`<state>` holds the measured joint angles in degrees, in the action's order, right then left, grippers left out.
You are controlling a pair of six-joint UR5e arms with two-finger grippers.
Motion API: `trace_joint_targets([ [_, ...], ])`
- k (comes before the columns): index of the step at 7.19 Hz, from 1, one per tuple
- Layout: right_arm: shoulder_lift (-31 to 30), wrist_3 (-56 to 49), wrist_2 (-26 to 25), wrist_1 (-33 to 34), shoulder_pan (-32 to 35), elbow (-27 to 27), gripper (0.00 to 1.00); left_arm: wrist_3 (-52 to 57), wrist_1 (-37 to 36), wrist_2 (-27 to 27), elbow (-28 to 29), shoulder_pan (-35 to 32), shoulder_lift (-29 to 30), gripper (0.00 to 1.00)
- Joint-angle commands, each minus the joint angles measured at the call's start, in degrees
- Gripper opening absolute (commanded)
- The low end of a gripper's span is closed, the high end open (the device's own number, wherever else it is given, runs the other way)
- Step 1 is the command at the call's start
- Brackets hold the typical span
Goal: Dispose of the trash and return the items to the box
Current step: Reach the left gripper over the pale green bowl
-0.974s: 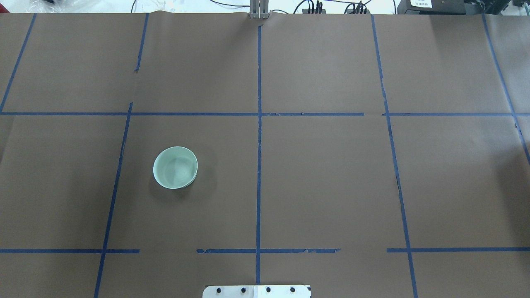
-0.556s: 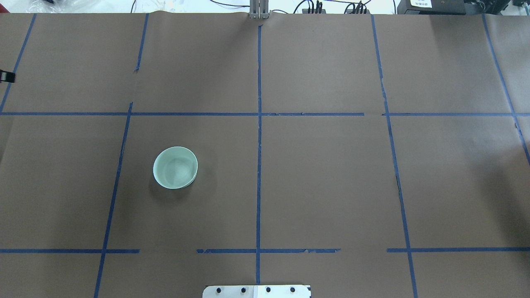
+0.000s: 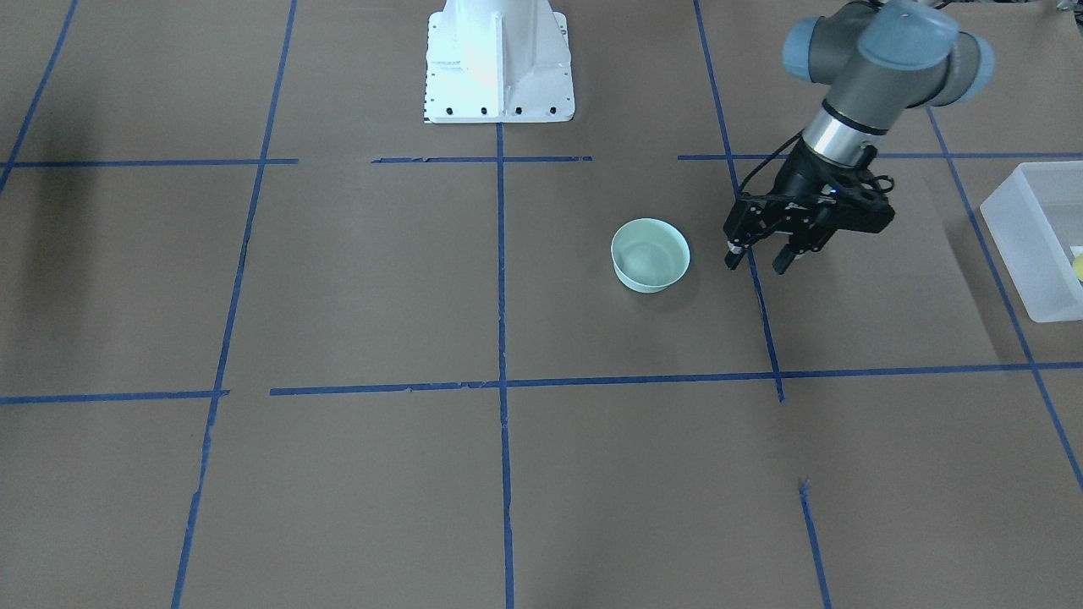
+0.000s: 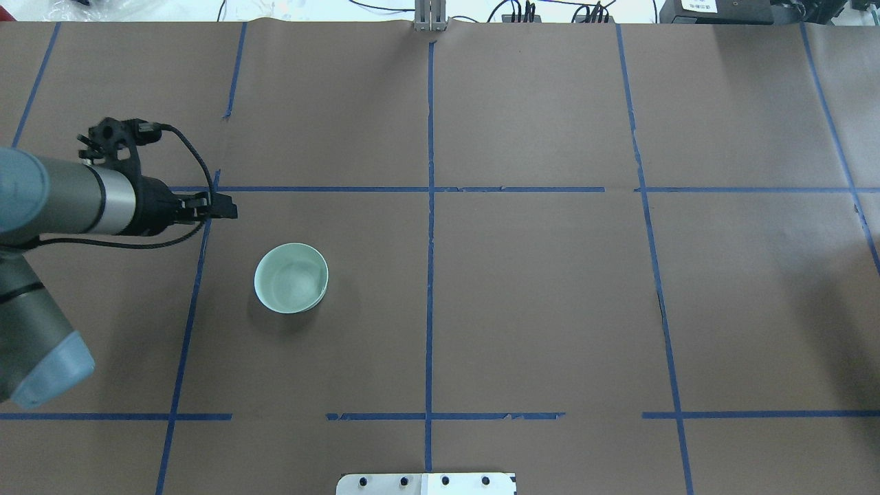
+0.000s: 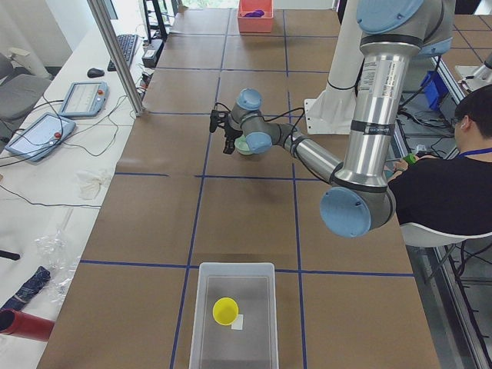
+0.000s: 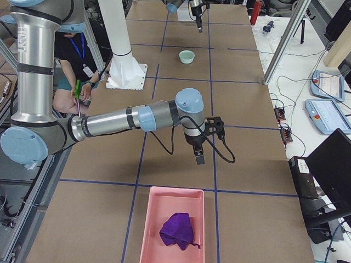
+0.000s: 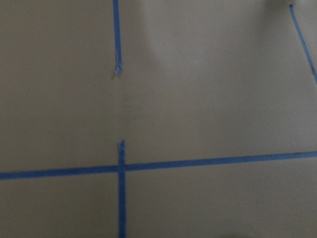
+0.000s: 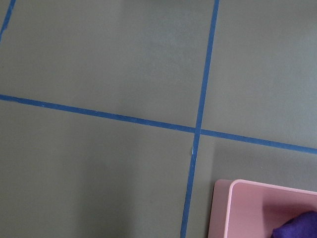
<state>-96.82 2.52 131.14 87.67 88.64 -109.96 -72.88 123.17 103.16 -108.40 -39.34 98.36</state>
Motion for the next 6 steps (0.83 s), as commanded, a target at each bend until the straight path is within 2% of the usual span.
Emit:
trace_joint_targets([
  [1, -0.4, -0.1, 0.0, -0.1, 0.0, 0.0, 1.00, -6.4, -2.0, -6.6, 0.5, 7.4, 1.0, 0.72],
  [2, -0.7, -0.2, -0.1, -0.1, 0.0, -0.1, 1.00, -8.2, -7.9, -6.7, 0.6, 9.0, 5.2, 0.66],
  [3, -0.7, -0.2, -0.1, -0.1, 0.0, 0.0, 1.00, -10.5, -12.0, -7.0, 1.1, 10.6, 8.0, 0.50],
  [4, -0.7, -0.2, -0.1, -0.1, 0.0, 0.0, 1.00, -11.3, -12.2, -9.0, 2.1, 12.3, 7.9, 0.32],
  [6, -0.7, -0.1, -0.1, -0.1, 0.0, -0.1, 1.00, -10.8, -12.3, -9.1, 2.1, 12.2, 7.4, 0.32],
])
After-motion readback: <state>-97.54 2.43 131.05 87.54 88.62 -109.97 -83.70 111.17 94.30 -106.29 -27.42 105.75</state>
